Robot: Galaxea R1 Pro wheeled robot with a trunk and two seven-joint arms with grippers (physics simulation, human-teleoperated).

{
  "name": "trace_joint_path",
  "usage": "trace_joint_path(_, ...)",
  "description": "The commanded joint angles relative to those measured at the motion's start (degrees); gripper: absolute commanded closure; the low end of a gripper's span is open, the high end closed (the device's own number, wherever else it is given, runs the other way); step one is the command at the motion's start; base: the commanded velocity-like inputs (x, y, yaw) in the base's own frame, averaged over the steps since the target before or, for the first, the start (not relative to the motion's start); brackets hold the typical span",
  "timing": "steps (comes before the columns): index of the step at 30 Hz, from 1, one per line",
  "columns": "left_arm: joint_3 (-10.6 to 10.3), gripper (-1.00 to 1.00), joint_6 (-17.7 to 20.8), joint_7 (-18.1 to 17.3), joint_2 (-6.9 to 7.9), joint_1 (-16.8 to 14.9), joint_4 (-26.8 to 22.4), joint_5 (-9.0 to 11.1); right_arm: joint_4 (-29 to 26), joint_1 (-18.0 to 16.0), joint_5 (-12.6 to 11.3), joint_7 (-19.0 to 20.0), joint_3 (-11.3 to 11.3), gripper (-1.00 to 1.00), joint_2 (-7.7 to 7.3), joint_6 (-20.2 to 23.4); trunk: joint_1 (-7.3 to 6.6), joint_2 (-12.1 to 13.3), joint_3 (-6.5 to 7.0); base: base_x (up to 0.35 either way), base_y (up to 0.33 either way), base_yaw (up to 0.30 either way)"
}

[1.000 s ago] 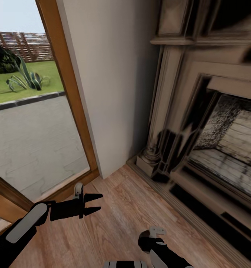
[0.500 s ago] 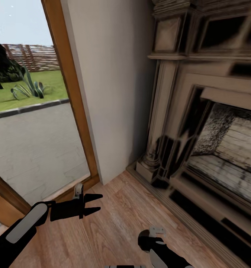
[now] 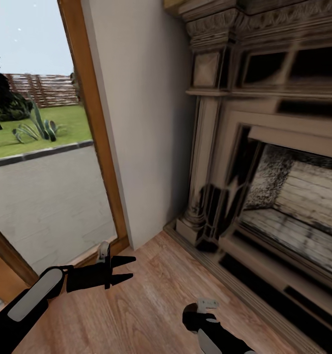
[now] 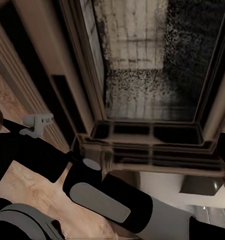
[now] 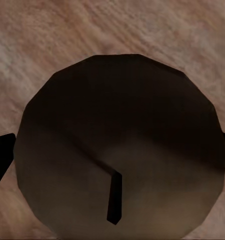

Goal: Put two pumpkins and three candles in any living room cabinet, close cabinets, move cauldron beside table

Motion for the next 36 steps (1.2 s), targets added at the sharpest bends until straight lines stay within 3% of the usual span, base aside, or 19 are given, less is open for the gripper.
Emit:
trace_joint_path(1, -0.09, -1.0, -0.01, -0.51, 0.06, -0.03, 0.02, -0.39, -0.08, -0.04, -0.4, -0.46, 0.48, 1.0, -0.04, 0.23, -0.05, 0.0, 0.23, -0.122, 0.0, -0.197)
trace_joint_path(10, -0.09, -1.0, 0.0, -0.51, 0.08, -0.03, 0.02, -0.39, -0.09, -0.03, -0.45, -0.46, 0.48, 1.0, -0.04, 0.28, -0.29, 0.12, 2.32, -0.048, 0.0, -0.039)
trace_joint_path(19, -0.09, -1.0, 0.01, -0.52, 0.25, -0.03, 0.02, -0.39, -0.09, -0.02, -0.44, -0.46, 0.48, 1.0, -0.04, 0.27, -0.52, 0.24, 4.39, -0.288, 0.0, -0.02)
trace_joint_path(26, -0.09, -1.0, 0.0, -0.53, 0.3, -0.03, 0.02, -0.39, -0.09, -0.04, -0.45, -0.46, 0.48, 1.0, -0.04, 0.3, -0.7, 0.33, 6.26, -0.29, 0.0, -0.205)
trace_joint_path(36, -0.09, -1.0, 0.0, -0.54, 0.25, -0.03, 0.02, -0.39, -0.06, -0.03, -0.45, -0.46, 0.48, 1.0, -0.04, 0.36, -0.96, 0.46, 8.98, -0.025, 0.0, -0.246)
